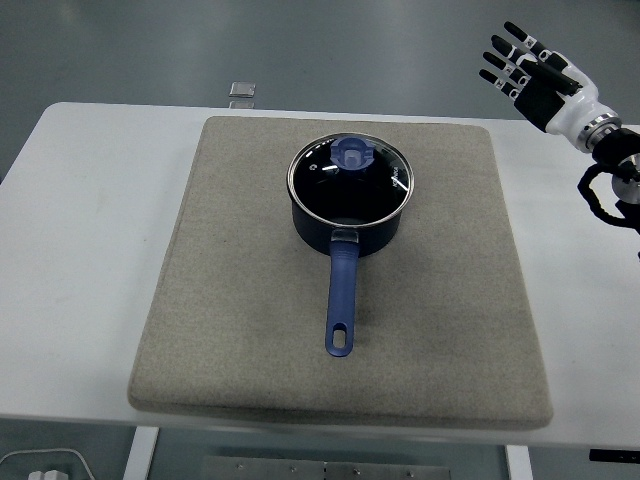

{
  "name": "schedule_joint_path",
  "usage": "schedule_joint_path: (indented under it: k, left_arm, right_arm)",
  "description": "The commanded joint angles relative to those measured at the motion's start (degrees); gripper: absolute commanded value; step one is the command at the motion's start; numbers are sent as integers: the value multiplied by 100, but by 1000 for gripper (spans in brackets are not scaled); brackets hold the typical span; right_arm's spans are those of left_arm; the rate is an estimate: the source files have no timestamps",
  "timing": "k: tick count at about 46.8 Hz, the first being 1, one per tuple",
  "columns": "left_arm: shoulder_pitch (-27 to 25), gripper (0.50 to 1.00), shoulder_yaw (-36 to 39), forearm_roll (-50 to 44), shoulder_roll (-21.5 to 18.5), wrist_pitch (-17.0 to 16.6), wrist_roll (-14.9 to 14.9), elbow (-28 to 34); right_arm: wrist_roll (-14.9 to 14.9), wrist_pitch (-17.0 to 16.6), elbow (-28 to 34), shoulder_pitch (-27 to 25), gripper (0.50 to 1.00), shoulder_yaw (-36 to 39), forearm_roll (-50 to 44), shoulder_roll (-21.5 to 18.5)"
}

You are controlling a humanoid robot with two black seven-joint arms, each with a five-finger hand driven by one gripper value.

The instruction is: Lift the pot lid and place it to the right of the pot.

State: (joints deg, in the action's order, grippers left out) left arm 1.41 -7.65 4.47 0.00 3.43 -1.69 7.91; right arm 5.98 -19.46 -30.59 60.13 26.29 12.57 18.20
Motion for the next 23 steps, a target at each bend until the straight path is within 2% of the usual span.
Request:
schedule_joint_path:
  k: [1, 23]
  left_arm:
    - [0, 1000, 0, 1, 0, 0, -7, 0]
    - [-18, 1000, 0, 1, 0, 0, -7, 0]
  right_arm:
    - [0, -22, -9, -1, 930, -19, -18, 0]
    - [9, -49, -9, 16, 930, -72, -220, 8]
